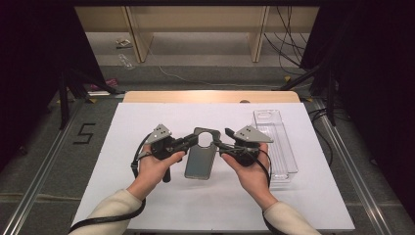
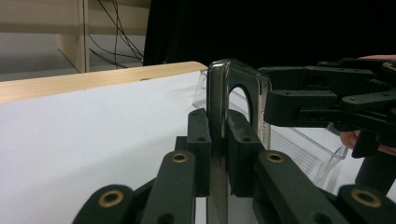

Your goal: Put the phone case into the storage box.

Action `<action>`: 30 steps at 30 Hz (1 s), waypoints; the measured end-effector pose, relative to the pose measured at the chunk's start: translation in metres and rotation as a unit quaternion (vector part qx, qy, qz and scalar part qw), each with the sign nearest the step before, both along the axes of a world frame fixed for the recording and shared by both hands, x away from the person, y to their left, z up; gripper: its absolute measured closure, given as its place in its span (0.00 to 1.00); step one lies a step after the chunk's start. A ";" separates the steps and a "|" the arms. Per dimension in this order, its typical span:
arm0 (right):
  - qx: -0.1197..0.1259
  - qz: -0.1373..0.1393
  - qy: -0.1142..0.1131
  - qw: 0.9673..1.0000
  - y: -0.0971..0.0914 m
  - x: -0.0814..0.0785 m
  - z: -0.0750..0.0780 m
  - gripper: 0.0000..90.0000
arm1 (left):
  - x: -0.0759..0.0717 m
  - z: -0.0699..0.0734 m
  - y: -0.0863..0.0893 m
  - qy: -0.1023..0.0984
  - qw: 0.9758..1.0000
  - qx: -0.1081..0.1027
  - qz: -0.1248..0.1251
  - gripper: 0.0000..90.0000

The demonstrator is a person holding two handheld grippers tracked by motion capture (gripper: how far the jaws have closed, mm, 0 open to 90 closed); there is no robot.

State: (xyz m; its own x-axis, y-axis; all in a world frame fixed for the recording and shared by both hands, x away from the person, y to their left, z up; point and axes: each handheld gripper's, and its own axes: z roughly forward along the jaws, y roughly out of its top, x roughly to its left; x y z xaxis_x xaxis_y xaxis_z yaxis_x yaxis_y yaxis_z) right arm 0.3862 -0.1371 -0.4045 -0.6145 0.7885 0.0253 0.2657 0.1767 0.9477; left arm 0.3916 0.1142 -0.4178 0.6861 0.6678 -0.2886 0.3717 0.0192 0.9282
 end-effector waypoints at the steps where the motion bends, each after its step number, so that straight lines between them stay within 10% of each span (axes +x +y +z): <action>1: 0.000 0.000 0.000 1.000 0.000 0.000 0.000 0.55 | 0.000 0.000 0.000 0.000 1.000 0.000 0.000 0.90; 30: 0.007 -0.003 0.014 1.000 0.002 0.004 -0.002 0.69 | 0.000 0.000 -0.001 -0.003 1.000 -0.001 0.000 0.90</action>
State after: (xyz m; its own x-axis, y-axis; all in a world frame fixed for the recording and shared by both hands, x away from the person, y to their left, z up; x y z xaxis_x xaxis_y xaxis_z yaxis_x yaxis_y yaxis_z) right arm 0.3897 -0.1347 -0.4068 -0.6087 0.7915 0.0541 0.2934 0.1613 0.9423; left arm 0.3914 0.1135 -0.4180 0.6876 0.6673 -0.2862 0.3666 0.0211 0.9301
